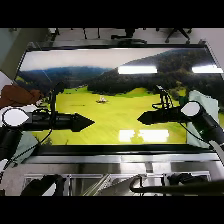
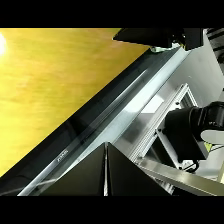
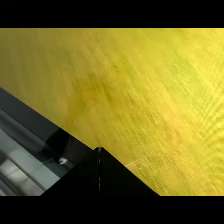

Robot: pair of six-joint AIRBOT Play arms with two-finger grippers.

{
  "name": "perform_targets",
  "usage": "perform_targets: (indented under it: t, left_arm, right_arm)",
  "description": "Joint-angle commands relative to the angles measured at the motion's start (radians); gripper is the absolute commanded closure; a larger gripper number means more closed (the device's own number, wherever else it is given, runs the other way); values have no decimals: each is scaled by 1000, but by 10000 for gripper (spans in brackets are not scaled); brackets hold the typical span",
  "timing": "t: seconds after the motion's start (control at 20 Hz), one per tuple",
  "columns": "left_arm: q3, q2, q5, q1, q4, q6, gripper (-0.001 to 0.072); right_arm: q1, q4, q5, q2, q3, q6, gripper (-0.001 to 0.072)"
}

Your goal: Fold the shirts.

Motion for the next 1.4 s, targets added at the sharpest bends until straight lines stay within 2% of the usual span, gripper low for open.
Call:
perform_targets:
  t: [0.0,0.65,1.0,1.1,1.2,1.25,1.3,1.35]
  left_arm:
    - [0,0,1,0,0,0,694]
    - [0,0,3,0,0,0,694]
    - [1,0,152,5,12,-1,694]
    - [56,-18,230,66,195,-10,694]
    - [165,-79,280,174,491,-89,685]
    - [224,-124,288,231,626,-109,523]
    - [285,-188,312,295,759,-116,107]
    - [334,-252,337,351,846,-119,4]
  right_arm:
    - [1,5,-5,-2,0,2,693]
    - [1,4,-5,-2,0,3,693]
    - [1,4,-13,-2,0,3,693]
    - [1,4,-13,-2,0,2,692]
    - [1,3,-13,-2,0,2,693]
    - [1,3,-13,-2,0,2,693]
    - [1,3,-14,-2,0,2,693]
    - [1,3,-20,-3,0,2,693]
